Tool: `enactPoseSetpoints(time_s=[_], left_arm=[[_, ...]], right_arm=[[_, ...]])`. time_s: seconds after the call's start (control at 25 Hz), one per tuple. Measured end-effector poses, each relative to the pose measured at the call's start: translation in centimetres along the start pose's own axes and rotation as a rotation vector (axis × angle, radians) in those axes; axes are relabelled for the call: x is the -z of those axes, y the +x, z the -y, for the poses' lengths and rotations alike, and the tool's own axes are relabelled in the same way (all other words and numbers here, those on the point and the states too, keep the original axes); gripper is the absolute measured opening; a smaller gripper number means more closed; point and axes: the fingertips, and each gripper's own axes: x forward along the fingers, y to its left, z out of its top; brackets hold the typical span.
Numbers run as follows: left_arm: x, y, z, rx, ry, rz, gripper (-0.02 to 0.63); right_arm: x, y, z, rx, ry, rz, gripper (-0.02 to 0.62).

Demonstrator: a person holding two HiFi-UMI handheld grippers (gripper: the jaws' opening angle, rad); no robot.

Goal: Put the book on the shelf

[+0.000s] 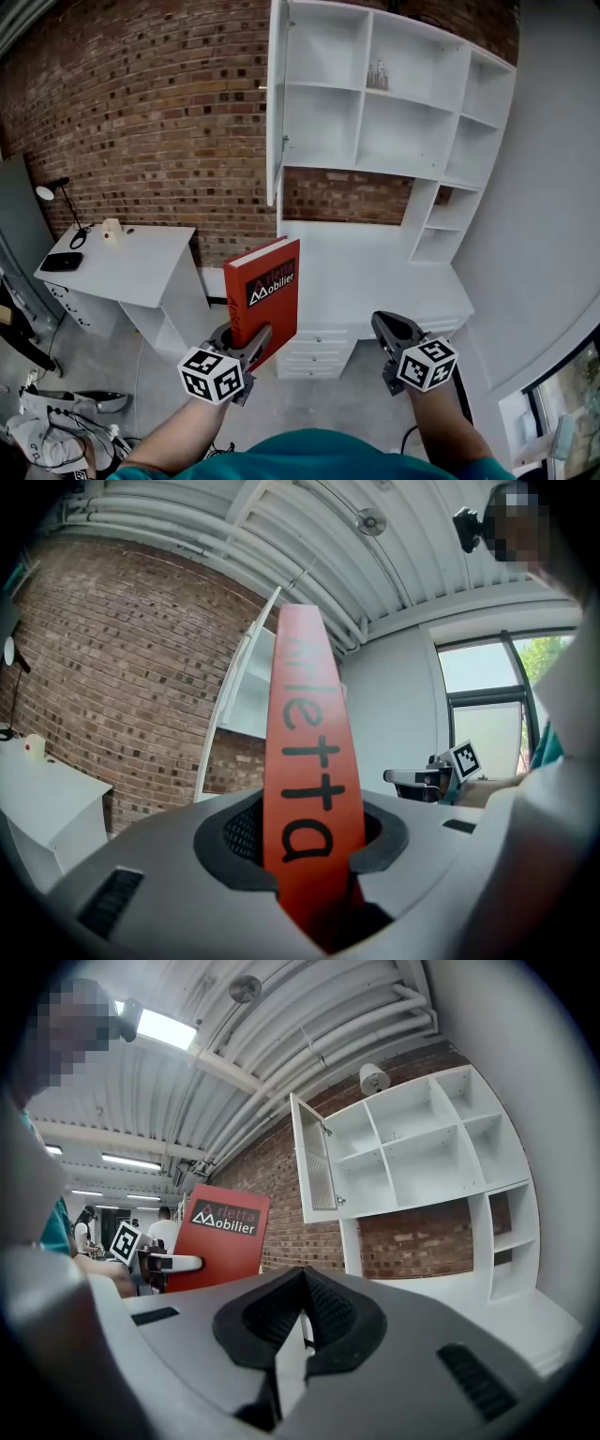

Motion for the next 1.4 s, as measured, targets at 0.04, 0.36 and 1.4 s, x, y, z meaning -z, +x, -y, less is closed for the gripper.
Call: enactPoseSetpoints(time_s=[0.04, 0.36, 1.4], left_arm=[[0.1, 0.7, -0.4, 0.004, 0.0, 0.0, 0.166], [0.4, 7.7, -2.4, -0.006, 0.0, -0.004, 0.166], [-6.3, 34.6, -9.3, -0.121, 0.039, 0.089, 0.166]], right_arm=[[0.4, 0.6, 0.6, 0.003, 0.004, -0.002, 0.021], [0.5, 4.7, 7.5, -0.011, 0.018, -0.003, 0.021], [-8.1, 21.9, 31.2, -0.139, -0.074, 0.026, 0.021]])
